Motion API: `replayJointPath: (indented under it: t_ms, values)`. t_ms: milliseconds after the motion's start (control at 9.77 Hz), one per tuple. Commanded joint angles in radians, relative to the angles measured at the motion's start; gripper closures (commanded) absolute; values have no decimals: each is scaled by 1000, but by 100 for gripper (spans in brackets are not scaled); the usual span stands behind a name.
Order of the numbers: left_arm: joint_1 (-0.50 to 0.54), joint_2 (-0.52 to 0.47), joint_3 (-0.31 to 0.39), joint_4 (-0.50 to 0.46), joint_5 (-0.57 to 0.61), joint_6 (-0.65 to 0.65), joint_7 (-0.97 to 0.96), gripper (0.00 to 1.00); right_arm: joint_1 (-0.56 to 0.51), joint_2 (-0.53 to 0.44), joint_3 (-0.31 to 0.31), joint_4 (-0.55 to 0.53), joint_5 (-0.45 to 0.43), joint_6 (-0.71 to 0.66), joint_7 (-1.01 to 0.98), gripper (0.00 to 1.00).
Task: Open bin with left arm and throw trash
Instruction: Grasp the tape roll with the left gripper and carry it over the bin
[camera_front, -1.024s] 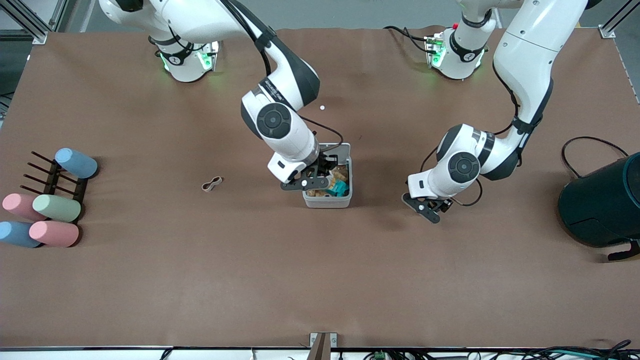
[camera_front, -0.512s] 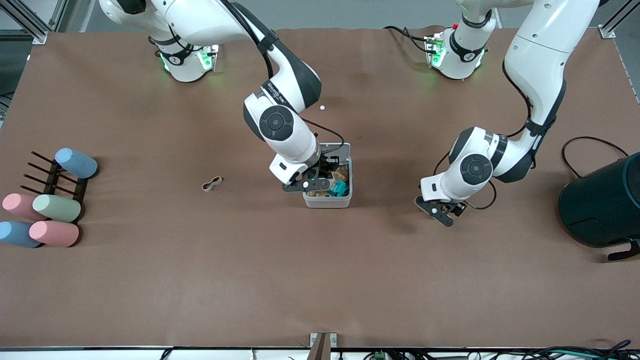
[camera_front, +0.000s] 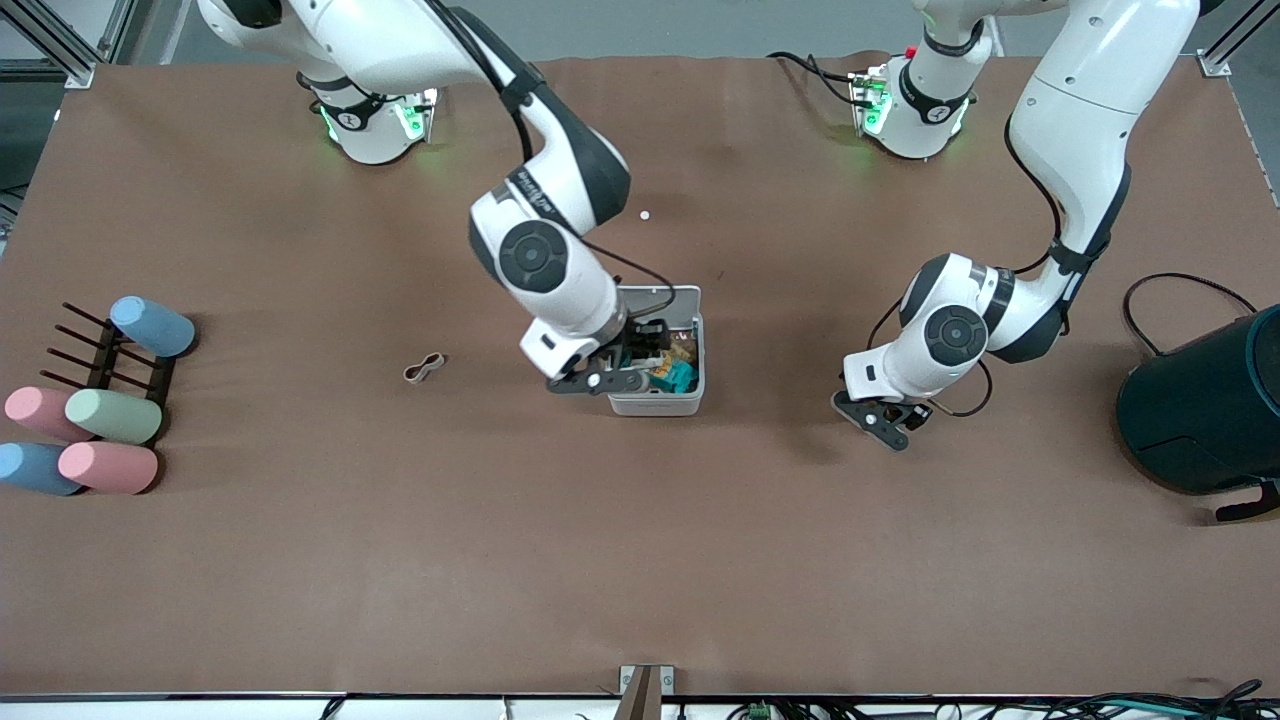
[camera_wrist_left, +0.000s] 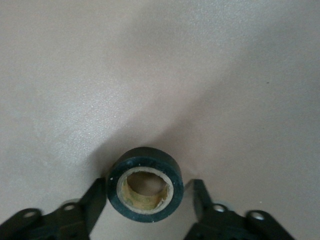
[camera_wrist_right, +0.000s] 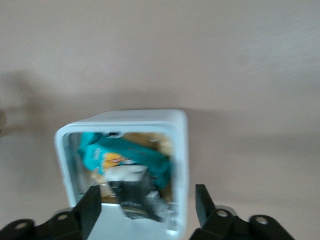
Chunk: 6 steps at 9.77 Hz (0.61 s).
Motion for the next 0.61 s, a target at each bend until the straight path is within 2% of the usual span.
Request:
replayJointPath:
  t_ms: [0, 102, 205, 307, 409, 512]
  values:
    - [2, -17, -3, -12, 21, 10, -13, 95, -102, -105, -13, -87, -96, -109, -101, 5]
    - [4, -21, -3, 0, 21, 10, 9, 99, -123, -156, -14, -178, -199, -98, -126, 5]
    - [7, -52, -39, 26, 19, 1, 7, 100, -154, -214, -14, -282, -238, -64, -130, 5]
    - [8, -75, -88, 76, -1, -61, -15, 100, -178, -284, -14, -423, -239, 9, -153, 5]
    - [4, -75, -137, 169, -63, -177, -66, 100, -189, -361, -16, -588, -243, 138, -173, 4]
    - [-13, -66, -170, 292, -120, -313, -136, 100, -215, -409, -16, -707, -243, 222, -216, 4]
